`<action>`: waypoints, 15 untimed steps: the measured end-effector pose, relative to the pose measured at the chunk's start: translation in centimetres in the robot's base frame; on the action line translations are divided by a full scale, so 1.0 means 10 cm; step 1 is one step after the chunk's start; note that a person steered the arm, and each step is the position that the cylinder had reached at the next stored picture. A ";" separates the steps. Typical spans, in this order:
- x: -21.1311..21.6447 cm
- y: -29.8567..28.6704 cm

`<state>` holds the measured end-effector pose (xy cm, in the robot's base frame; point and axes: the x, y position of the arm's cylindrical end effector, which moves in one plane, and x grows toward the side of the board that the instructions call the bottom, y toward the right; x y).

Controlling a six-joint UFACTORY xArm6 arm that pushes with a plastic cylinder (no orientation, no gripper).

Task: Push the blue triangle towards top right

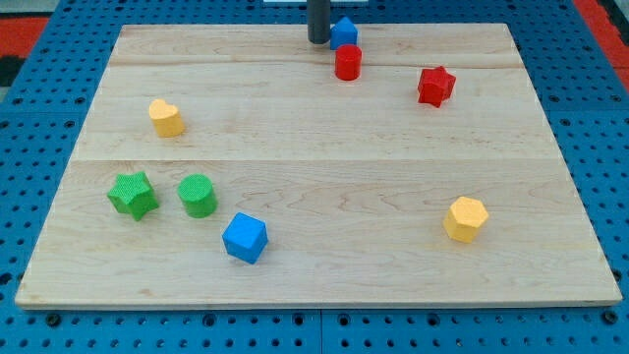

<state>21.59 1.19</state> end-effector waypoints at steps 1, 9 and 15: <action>0.00 0.12; -0.14 0.49; -0.14 1.16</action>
<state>20.17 12.77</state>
